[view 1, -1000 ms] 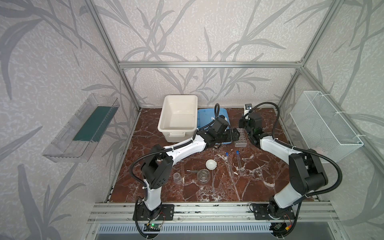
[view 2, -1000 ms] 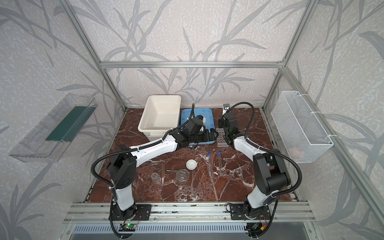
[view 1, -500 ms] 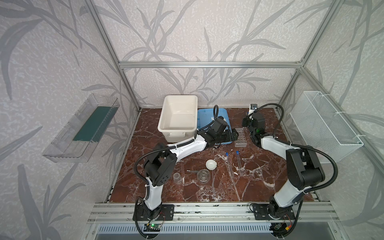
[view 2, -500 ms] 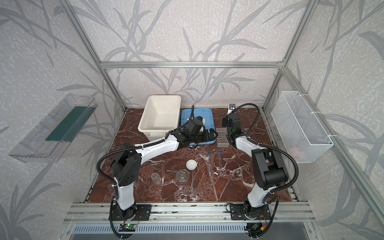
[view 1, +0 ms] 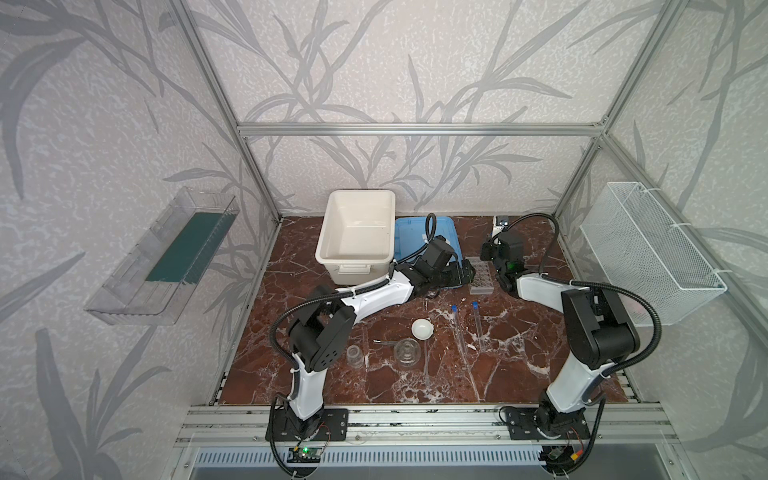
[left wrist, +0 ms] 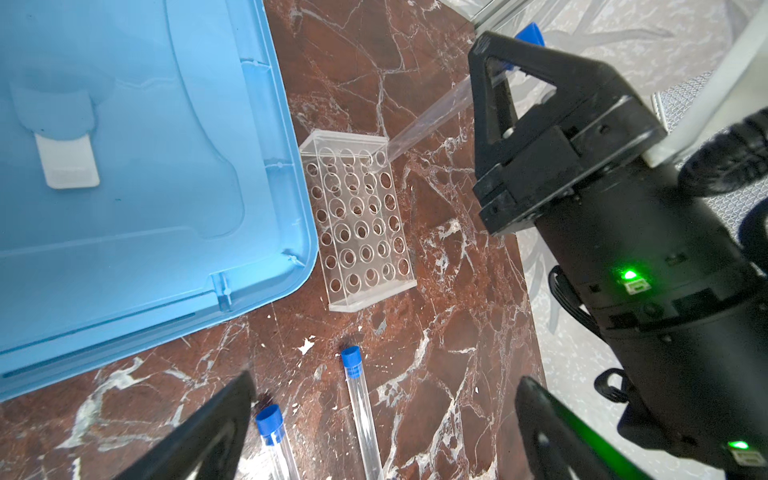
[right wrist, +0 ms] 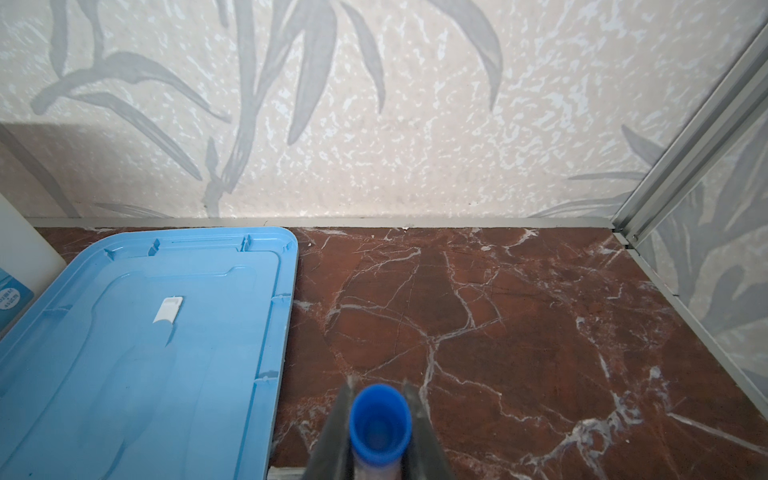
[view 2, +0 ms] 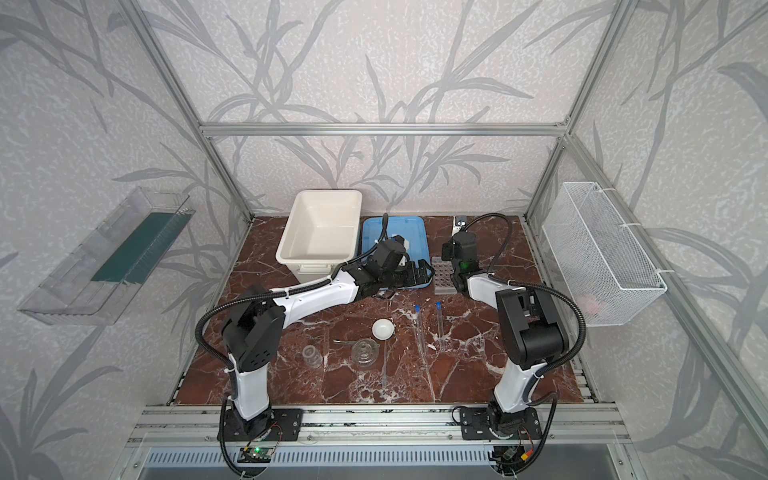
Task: Organize the chemistry lab equipment
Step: 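Carry the tube into the clear rack with the right gripper while the left withdraws, then grasp the next blue-capped tube with the left gripper while the right arm draws back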
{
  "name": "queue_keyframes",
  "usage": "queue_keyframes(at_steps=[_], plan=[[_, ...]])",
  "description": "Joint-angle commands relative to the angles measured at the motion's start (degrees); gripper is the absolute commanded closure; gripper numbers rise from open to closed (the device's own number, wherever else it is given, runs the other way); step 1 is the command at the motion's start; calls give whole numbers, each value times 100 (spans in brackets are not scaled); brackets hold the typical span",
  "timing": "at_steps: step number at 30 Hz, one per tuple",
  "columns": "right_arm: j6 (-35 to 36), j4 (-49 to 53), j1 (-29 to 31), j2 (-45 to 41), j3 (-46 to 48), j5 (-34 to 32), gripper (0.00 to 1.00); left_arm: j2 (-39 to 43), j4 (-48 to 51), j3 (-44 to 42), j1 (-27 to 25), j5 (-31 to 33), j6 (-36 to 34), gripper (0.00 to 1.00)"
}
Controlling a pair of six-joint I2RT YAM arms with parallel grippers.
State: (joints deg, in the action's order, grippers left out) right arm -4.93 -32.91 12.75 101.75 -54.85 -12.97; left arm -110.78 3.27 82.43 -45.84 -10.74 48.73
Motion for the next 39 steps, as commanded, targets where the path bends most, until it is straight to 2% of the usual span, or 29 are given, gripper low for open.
queue_keyframes(at_steps=[1, 5, 7, 11, 16, 17, 22, 27, 30, 33, 39], plan=[[-173, -63, 8, 155, -3, 61, 81, -33, -152, -49, -12, 29, 82, 1], [-175, -70, 10, 166, 35, 251, 74, 29, -168, -113, -12, 98, 71, 1], [-177, -4, 8, 92, 55, 227, 63, 42, -140, -129, -13, 116, 64, 1], [-208, 293, 8, -220, 37, 292, 33, 155, 165, -73, -93, 407, 20, 1], [-591, 1234, -130, -938, -85, 574, 12, 539, 850, -34, -319, 818, -52, 1], [-680, 1549, -187, -1144, -121, 665, 1, 619, 1033, -34, -380, 907, -79, 1], [-1098, 3626, -475, -2256, -504, 1207, 1, 966, 1889, -70, -714, 1153, 127, 1], [-764, 6032, -641, -3200, -1053, 2019, 1, 1010, 2394, -104, -993, 1010, 547, 7], [-836, 7191, -673, -3592, -1207, 2438, 1, 868, 2701, -5, -1137, 915, 688, 10], [-1057, 7862, -678, -3970, -1121, 3023, 1, 703, 3021, 166, -1305, 1016, 781, 16], [-1353, 8196, -677, -4507, -571, 3259, 1, 321, 3083, 89, -1459, 1083, 1125, 28]])
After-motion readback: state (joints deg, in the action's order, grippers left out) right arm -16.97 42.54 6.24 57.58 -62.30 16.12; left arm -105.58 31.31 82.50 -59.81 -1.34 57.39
